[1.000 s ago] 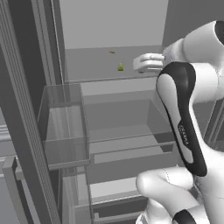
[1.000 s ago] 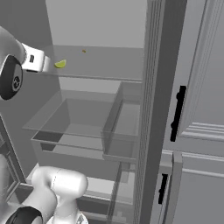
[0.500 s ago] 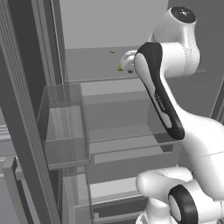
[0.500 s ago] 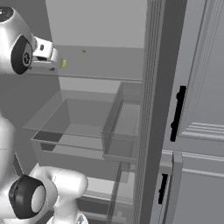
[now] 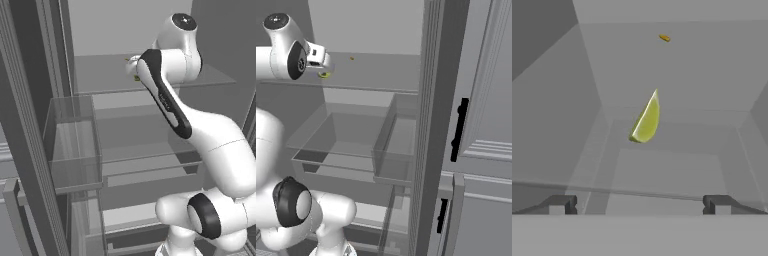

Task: Grab a lemon wedge from the fridge and one ice cube from the ice bowl, and put them in the glass of lemonade.

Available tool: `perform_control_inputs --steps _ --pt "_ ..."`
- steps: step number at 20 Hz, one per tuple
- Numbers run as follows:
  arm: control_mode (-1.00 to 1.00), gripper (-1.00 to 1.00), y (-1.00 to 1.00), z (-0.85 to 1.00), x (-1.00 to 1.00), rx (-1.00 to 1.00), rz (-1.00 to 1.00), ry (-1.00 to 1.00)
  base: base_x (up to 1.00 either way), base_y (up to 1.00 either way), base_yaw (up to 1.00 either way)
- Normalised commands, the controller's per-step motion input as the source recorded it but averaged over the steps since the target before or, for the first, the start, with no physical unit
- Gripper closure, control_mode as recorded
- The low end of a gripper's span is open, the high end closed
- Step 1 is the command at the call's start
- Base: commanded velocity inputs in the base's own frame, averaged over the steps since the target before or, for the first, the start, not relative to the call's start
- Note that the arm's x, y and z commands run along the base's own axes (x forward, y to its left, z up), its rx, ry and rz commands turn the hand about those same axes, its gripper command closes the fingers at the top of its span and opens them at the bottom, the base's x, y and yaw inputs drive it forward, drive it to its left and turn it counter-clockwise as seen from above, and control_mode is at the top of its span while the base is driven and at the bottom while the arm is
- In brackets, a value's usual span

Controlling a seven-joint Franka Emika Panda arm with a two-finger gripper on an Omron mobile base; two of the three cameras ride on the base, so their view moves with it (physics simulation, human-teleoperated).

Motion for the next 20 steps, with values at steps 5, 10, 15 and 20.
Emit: perform_control_inputs --steps 5,10,15,20 --pt "-1.00 -1.00 0.04 0.00 0.87 0.00 0.00 0.01 0.00 0.00 0.00" --pt "-1.00 -1.00 0.00 -0.19 0.74 0.00 0.00 0.00 0.00 0.00 0.00" --pt "-1.00 -1.00 0.00 -0.12 0.03 0.00 0.00 0.01 0.00 0.00 0.00" --pt "-1.00 -1.00 0.00 0.00 -0.39 0.00 -0.01 0.00 0.00 0.00 0.00"
